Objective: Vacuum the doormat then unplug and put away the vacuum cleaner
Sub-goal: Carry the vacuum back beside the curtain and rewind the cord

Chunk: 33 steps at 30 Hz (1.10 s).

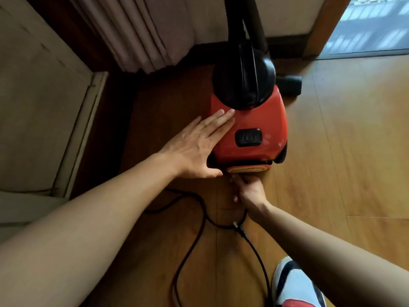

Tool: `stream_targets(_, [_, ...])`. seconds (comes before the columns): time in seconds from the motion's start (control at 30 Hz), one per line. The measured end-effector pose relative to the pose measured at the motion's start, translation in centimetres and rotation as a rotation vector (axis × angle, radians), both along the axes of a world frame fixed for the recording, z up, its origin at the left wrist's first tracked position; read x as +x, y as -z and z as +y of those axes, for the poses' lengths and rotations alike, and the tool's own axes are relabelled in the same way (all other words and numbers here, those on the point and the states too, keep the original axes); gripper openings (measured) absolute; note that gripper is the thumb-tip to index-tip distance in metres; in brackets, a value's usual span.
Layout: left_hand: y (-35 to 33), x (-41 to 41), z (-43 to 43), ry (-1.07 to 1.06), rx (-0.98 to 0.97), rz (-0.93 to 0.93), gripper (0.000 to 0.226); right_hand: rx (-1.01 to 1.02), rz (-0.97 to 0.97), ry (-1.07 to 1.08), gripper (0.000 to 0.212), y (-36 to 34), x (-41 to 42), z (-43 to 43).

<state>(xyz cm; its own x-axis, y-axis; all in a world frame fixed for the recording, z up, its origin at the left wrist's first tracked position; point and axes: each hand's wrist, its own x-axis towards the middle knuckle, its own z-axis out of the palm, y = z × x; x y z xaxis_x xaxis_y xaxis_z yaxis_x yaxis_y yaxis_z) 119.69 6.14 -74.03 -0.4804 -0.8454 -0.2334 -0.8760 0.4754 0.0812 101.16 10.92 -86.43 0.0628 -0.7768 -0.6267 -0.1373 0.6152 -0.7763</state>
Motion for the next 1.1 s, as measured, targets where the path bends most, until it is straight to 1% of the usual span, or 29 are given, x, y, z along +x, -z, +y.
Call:
stream_targets(0.17, [0.2,0.5,-0.2,0.039,-0.019,-0.007,0.123,0.093,0.017,0.010,0.023,-0.9,-3.5,-1.2])
stream_targets(0.23, [0.4,0.7,-0.1,0.037,-0.024,0.001,0.124,0.159,-0.030,-0.012,0.021,-1.2,-4.7,-1.9])
stream_targets(0.33, [0.5,0.6,-0.1,0.034,-0.022,0.007,0.125,0.299,-0.148,-0.023,0.011,-1.6,-6.6,-2.6])
stream_targets(0.47, [0.2,0.8,-0.2,0.049,-0.035,-0.015,0.123,0.373,-0.115,0.015,0.021,-1.9,-8.9,-3.5])
stream_targets(0.5, [0.1,0.9,-0.2,0.052,-0.036,-0.018,0.123,0.387,-0.140,0.053,0.023,-2.0,-9.3,-3.9])
stream_targets(0.57, [0.0,0.8,-0.2,0.051,-0.033,-0.013,0.122,0.404,-0.256,0.151,0.029,-2.6,-10.1,-4.7])
stream_targets(0.77, [0.1,0.4,0.2,0.023,-0.034,-0.004,0.118,0.267,-0.529,0.313,0.032,-5.1,-10.2,-3.2])
stream_targets(0.83, [0.0,0.5,0.1,0.031,-0.045,-0.020,0.115,0.210,-0.562,0.319,0.034,-6.1,-9.8,-2.2])
stream_targets(0.9, [-0.2,0.5,0.0,0.041,-0.063,-0.051,0.111,0.128,-0.538,0.274,0.036,-7.2,-9.3,-1.2])
stream_targets(1.0, [-0.6,0.4,-0.2,0.056,-0.107,-0.069,0.101,-0.050,-0.415,0.144,0.036,-8.5,-8.0,0.0])
stream_targets(1.1, [-1.3,0.6,-0.5,0.089,-0.118,-0.086,0.093,-0.184,-0.366,0.098,0.035,-9.2,-6.4,0.6])
